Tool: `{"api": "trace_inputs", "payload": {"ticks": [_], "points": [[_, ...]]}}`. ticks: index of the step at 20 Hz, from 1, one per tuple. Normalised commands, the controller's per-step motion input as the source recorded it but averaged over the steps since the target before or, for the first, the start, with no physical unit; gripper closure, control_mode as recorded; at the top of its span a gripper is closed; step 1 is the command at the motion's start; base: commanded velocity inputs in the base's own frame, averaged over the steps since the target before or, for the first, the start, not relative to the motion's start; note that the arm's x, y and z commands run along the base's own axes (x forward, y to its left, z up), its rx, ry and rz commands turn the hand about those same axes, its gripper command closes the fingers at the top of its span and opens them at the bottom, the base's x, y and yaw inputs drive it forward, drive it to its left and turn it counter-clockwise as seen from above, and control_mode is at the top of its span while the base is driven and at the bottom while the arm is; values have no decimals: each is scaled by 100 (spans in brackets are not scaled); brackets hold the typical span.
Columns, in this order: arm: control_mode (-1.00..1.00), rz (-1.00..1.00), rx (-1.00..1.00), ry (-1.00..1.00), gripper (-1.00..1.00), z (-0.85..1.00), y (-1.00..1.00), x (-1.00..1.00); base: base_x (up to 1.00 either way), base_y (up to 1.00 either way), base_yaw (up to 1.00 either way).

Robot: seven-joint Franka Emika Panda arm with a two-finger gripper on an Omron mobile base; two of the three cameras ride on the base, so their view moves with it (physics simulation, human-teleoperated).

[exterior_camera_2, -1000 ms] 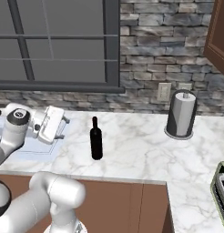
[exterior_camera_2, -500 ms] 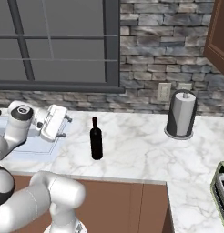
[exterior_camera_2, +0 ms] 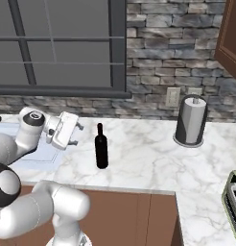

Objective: There is a wine glass and glass cup on the dining counter. Place the wine bottle next to the wine glass and the juice bottle next to the glass cup.

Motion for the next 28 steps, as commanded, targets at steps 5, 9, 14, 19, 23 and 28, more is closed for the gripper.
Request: {"api": "trace_inputs", "payload": {"ticks": [5, 9, 14, 19, 23, 28], "points": [[-100, 10, 0, 11, -100, -22, -10, 23, 0, 0, 0], [-100, 14, 0, 12, -100, -25, -5, 25, 0, 0, 0], [-100, 13, 0, 5, -100, -15, -7, 13, 0, 0, 0], [-100, 5, 0, 0, -100, -6, -14, -1, 0, 0, 0], [-100, 0, 0, 0, -100, -9, -18, -5, 0, 0, 0], [-100, 0, 0, 1, -100, -13, -24, 1, 0, 0, 0]]}}
